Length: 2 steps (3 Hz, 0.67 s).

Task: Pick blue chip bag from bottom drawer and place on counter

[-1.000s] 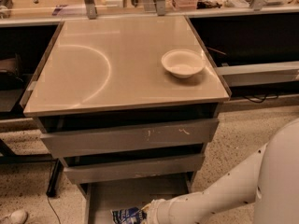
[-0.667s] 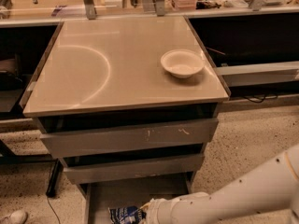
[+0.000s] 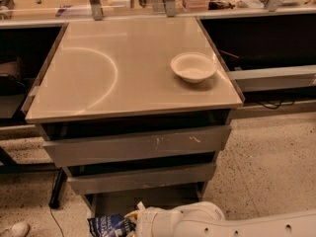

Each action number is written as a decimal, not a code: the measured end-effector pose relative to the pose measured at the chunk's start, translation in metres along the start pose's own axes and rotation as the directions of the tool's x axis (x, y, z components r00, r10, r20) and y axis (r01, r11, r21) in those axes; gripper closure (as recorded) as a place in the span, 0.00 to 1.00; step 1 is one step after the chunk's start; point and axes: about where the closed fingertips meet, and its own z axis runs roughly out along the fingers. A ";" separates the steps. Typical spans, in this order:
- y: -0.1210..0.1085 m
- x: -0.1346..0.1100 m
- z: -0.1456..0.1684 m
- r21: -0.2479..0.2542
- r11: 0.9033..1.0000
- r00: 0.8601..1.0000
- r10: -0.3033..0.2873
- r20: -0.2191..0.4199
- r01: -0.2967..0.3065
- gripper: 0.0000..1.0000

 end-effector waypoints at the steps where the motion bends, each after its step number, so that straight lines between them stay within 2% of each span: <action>1: 0.000 0.000 0.000 -0.001 1.000 1.000 0.000 0.000 0.000 1.00; 2: -0.005 -0.020 -0.006 0.013 1.000 1.000 -0.008 0.010 0.008 1.00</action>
Offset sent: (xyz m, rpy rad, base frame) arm 0.0178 0.0109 0.0726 0.0244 -0.0499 -0.0152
